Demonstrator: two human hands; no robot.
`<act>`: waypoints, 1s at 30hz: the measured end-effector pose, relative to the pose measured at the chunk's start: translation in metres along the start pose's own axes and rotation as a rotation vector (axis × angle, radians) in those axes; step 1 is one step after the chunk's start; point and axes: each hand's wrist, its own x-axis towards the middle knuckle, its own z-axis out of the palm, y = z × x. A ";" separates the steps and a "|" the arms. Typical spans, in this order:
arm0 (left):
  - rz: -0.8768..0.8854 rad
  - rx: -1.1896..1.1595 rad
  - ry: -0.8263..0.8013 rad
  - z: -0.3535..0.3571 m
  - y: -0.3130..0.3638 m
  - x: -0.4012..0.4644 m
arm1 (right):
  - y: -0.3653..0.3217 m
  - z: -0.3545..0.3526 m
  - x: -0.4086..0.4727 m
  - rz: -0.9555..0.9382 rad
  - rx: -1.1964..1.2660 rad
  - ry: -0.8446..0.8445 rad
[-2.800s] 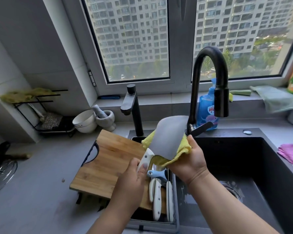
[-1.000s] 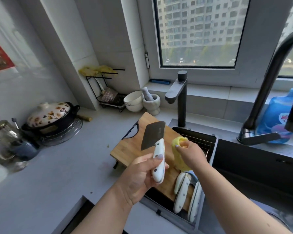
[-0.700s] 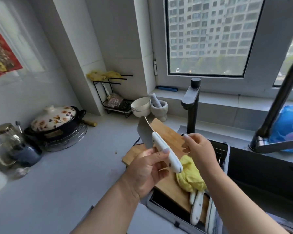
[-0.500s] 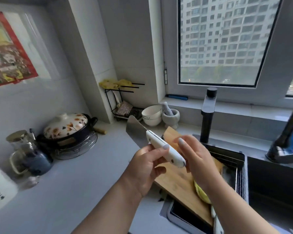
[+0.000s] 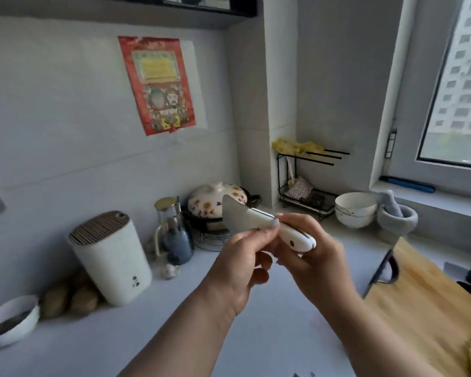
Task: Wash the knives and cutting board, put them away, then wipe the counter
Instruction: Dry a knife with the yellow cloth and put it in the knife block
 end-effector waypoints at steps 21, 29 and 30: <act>0.053 0.664 0.993 -0.337 -0.050 0.025 | -0.048 0.202 0.096 0.032 0.323 -0.188; 0.045 0.620 0.866 -0.373 -0.058 0.059 | -0.031 0.234 0.124 0.049 0.283 -0.197; 0.056 0.631 0.870 -0.377 -0.060 0.064 | -0.029 0.239 0.129 0.053 0.280 -0.197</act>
